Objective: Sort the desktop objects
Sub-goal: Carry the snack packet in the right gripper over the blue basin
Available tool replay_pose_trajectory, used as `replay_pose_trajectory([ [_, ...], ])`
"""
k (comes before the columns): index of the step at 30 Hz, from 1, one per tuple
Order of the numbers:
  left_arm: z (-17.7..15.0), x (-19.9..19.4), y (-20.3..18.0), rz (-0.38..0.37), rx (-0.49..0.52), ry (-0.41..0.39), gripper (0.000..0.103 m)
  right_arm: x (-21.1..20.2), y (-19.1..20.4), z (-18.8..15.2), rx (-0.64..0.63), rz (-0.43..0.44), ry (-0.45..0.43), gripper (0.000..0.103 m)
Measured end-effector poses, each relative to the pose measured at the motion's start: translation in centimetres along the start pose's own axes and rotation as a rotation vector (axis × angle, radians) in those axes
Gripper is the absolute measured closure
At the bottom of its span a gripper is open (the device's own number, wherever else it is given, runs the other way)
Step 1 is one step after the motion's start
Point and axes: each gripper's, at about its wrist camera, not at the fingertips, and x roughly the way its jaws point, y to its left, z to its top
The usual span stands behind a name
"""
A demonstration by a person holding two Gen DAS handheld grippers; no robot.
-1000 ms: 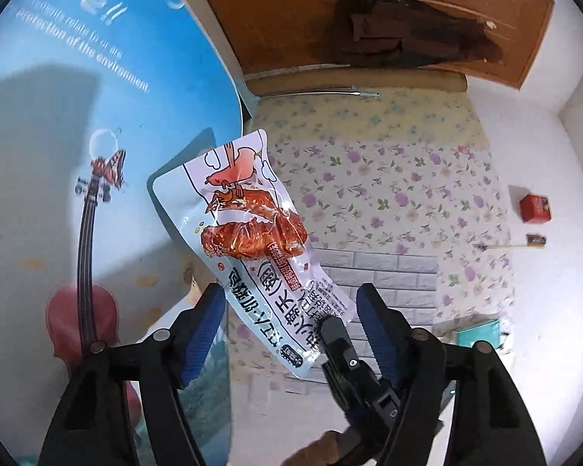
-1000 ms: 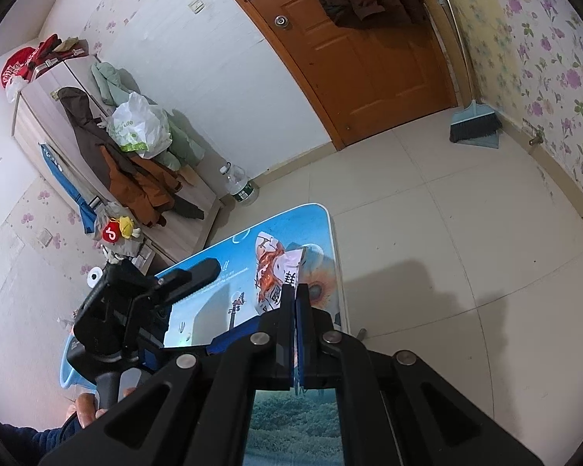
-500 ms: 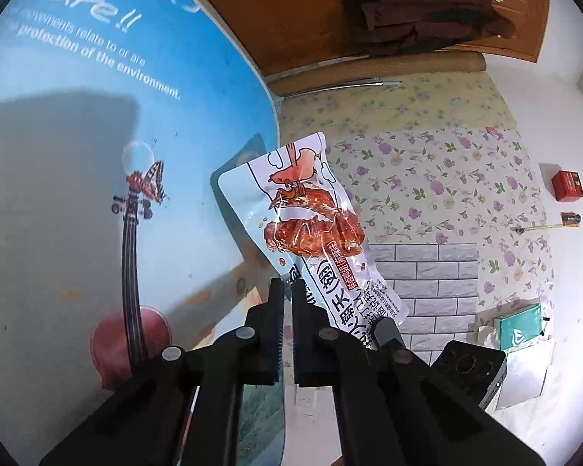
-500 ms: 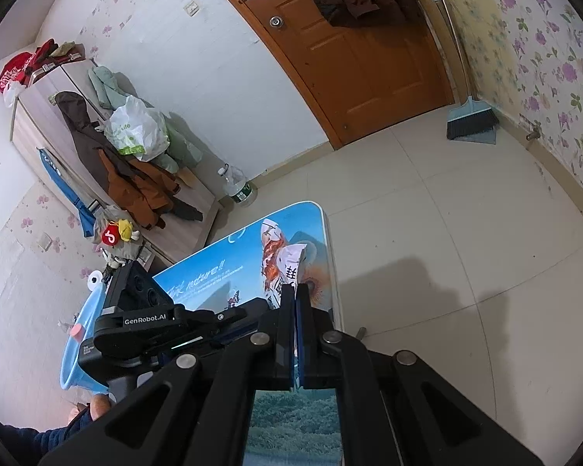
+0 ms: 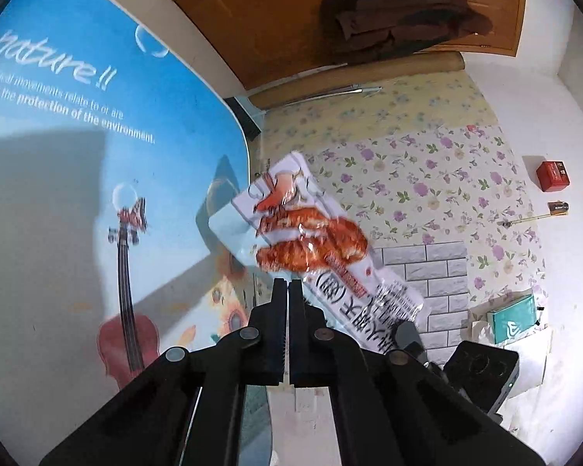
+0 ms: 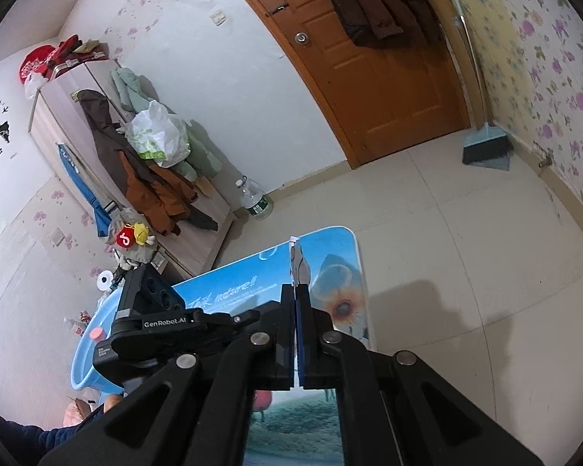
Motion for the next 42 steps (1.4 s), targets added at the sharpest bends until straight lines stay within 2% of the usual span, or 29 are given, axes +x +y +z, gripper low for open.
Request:
replay_pose_trajectory([
  [3,-0.6,0.1,1.0,-0.038,-0.053,0.023,0.103,-0.3,0.5,0.2,0.01,0.01,-0.01,0.103],
  [4,-0.8,0.0,1.7,-0.053,-0.099,0.019,0.099,-0.3,0.7,0.3,0.013,0.017,-0.011,0.103],
  [5,-0.9,-0.1,2.5,-0.062,-0.145,0.013,0.075,-0.4,0.9,0.4,0.014,0.019,-0.013,0.103],
  [6,-1.0,-0.2,3.2,-0.089,-0.194,-0.005,0.064,-0.5,1.1,0.5,0.012,0.022,-0.015,0.103],
  [8,-1.0,-0.4,3.2,-0.121,-0.213,-0.02,0.057,-1.0,1.1,0.6,0.009,0.027,-0.019,0.103],
  [10,-0.8,-0.6,2.6,-0.141,-0.195,-0.025,0.042,-1.1,1.5,0.7,0.006,0.034,-0.015,0.103],
  [11,-0.7,-0.6,2.1,-0.149,-0.181,-0.028,0.04,-1.2,1.6,0.7,0.006,0.037,-0.013,0.103],
  [21,0.4,-1.8,-0.1,-0.181,-0.145,-0.074,0.04,-2.0,3.6,0.5,0.005,0.077,-0.011,0.103],
  [23,0.6,-2.1,-0.8,-0.183,-0.126,-0.082,0.047,-2.3,4.0,0.5,-0.001,0.08,-0.011,0.103],
  [28,0.5,-3.1,-1.9,-0.179,-0.085,-0.084,0.073,-3.4,5.0,0.4,-0.009,0.084,-0.031,0.103],
  [33,-0.3,-4.4,-2.5,-0.173,-0.051,-0.09,0.079,-4.5,5.6,0.2,-0.014,0.081,-0.039,0.103],
  [42,-1.7,-8.4,-4.9,-0.118,0.084,-0.15,0.086,-6.7,7.1,-0.4,-0.018,0.082,-0.062,0.102],
])
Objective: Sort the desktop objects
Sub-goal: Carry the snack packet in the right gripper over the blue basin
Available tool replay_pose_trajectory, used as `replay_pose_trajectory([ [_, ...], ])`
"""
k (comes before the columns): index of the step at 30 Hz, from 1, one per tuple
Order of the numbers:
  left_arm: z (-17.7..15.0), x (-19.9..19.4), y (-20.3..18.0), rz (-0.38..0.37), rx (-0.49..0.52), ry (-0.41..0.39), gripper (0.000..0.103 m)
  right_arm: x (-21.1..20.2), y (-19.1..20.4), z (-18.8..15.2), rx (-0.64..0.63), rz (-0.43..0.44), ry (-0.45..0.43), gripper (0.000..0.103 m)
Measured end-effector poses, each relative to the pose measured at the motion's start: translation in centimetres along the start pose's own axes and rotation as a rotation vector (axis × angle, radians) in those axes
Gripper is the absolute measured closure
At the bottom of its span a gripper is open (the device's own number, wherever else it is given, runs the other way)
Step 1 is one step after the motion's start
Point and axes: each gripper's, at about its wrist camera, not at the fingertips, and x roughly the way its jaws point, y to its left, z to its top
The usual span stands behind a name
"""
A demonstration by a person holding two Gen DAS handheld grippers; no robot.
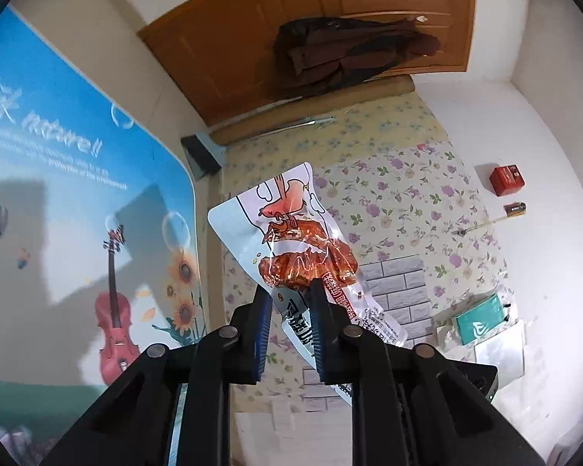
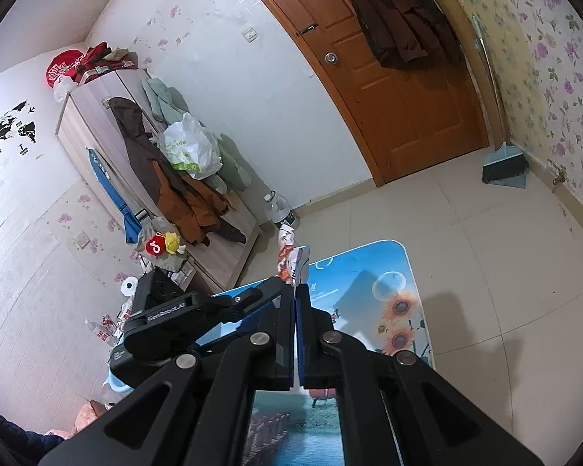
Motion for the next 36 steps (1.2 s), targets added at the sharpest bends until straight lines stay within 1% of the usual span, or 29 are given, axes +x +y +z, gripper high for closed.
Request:
replay_pose_trajectory([
  [3,-0.1,-1.2,-0.8,0.013,0.027,-0.012,0.087,-0.2,0.8,-0.2,0.007,0.013,-0.005,0.102],
  [8,-0.5,-3.7,-2.7,0.057,0.115,-0.045,0.088,-0.9,2.3,-0.8,-0.009,0.024,-0.011,0.102],
  [14,-0.8,-6.3,-4.2,0.037,0.144,-0.061,0.088,-2.3,5.3,-1.3,-0.048,0.037,-0.034,0.102],
  [19,-1.1,-9.2,-5.4,0.027,0.176,-0.08,0.088,-3.4,8.3,-1.8,-0.07,0.048,-0.054,0.102],
  [24,-1.6,-12.9,-6.7,0.008,0.209,-0.117,0.088,-4.5,12.1,-2.7,-0.113,0.078,-0.077,0.102],
  [28,-1.9,-16.0,-7.2,0.015,0.23,-0.15,0.088,-4.7,14.8,-3.8,-0.133,0.105,-0.081,0.102],
  [36,-2.0,-23.3,-6.5,0.05,0.233,-0.22,0.089,-2.6,20.6,-6.6,-0.171,0.179,-0.05,0.102],
])
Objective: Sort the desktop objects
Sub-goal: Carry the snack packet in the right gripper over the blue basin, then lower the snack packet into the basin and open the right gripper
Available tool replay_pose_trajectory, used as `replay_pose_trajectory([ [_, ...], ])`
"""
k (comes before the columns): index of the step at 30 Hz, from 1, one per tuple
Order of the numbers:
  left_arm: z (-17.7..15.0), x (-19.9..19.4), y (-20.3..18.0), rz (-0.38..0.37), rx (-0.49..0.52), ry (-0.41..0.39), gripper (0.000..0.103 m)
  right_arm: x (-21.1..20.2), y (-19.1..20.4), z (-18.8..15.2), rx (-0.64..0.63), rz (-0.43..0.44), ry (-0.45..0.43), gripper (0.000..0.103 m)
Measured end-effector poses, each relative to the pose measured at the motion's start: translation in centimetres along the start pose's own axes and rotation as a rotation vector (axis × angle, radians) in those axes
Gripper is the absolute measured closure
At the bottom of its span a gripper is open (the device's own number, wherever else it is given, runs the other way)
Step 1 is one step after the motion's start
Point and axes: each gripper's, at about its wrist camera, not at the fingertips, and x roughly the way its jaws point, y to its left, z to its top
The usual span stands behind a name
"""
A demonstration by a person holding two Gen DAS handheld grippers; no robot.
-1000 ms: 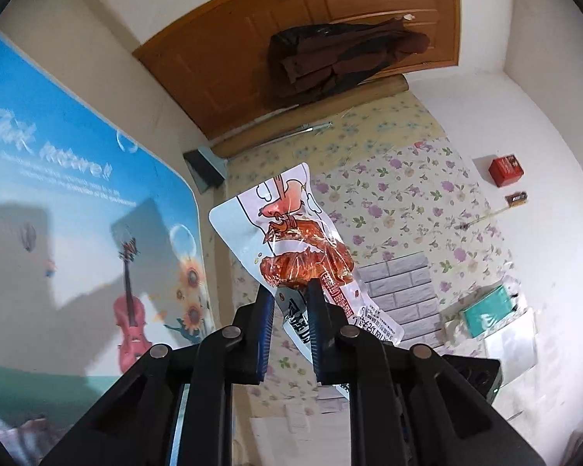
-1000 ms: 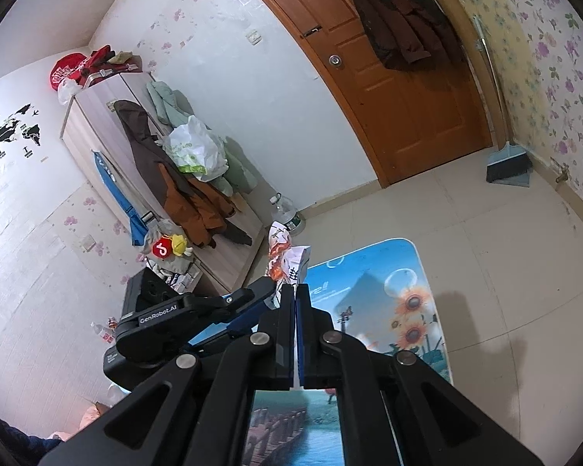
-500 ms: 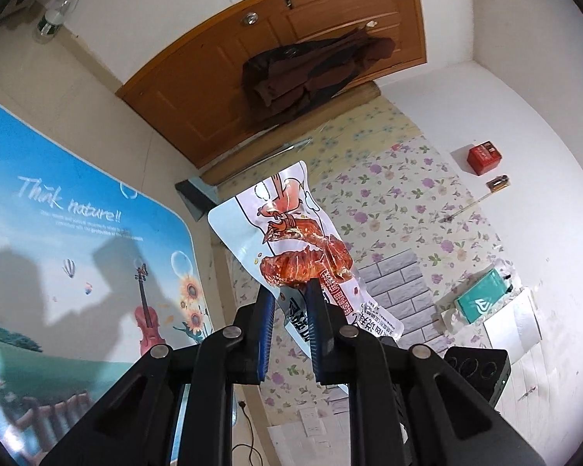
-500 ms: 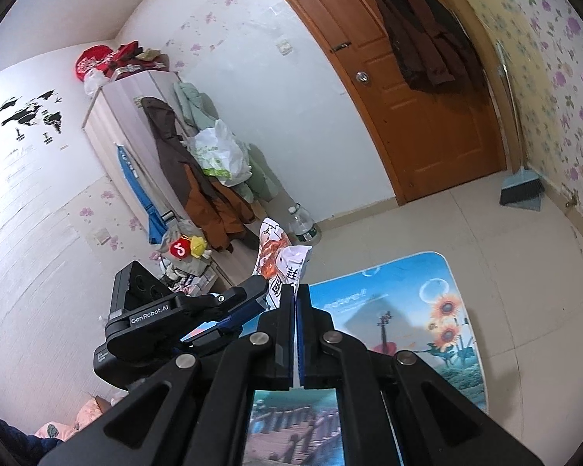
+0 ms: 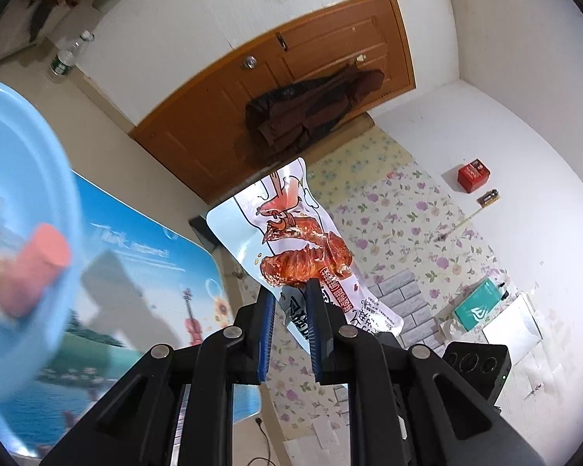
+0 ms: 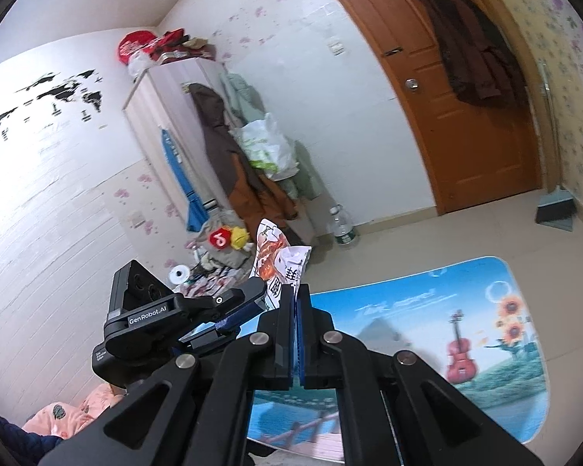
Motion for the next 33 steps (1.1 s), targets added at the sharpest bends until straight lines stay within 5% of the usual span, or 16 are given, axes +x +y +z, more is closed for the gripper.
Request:
replay_pose_trajectory([
  [17,3.0,-13.6,6.7,0.134,-0.032,-0.163,0.09,12.6,9.8,-3.6,-0.059,0.143,0.145,0.101],
  [33,2.9,-13.5,14.0,0.249,-0.138,-0.146,0.092,21.8,7.3,-7.2,-0.014,0.122,0.301,0.1],
])
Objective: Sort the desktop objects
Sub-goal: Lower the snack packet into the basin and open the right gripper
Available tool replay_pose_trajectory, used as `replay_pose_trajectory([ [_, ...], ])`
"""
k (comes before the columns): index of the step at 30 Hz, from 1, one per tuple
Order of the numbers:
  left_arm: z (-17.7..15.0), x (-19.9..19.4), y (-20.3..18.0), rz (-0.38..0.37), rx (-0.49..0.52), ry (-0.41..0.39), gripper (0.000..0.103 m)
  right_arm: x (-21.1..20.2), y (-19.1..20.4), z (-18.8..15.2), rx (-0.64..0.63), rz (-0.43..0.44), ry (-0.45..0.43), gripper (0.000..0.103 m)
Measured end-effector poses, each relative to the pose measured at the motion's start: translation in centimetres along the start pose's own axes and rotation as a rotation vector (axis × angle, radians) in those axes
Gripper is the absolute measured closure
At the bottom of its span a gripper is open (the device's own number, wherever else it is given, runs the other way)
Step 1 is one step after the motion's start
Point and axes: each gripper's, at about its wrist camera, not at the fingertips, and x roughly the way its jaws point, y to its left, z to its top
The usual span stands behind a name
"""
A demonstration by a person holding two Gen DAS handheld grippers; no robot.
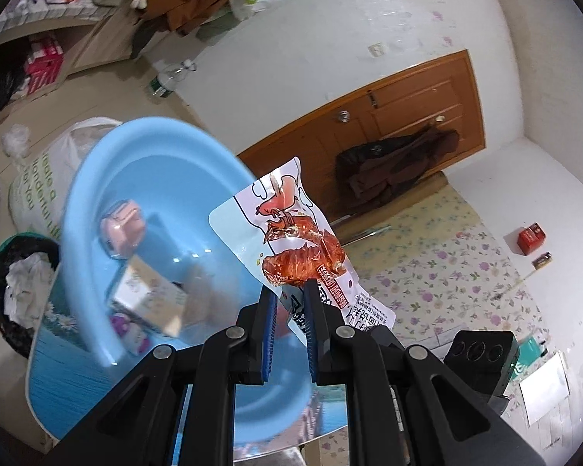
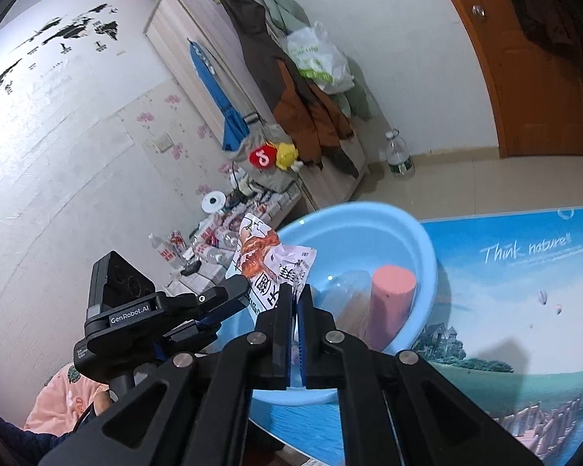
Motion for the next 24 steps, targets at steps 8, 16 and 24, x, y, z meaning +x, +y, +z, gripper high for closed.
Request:
replay_pose_trajectory([
  [8,1.0,0.0,0.2,0.071,0.059,-0.015,0.093,3.1,-1.3,0.2,0.022,0.005,0.029,0.099],
  [16,0.0,0.2,-0.5,0.132,0.128,-0.021,0.092,3.9,-1.8,0.3,0.041,0.001,0.031,0.099],
  [24,-0.4,0.6,-1.2,0.183,0.184,-0.012,0.089,3.2,-2.4,-0.2,0.054,0.0,0.029,0.097],
])
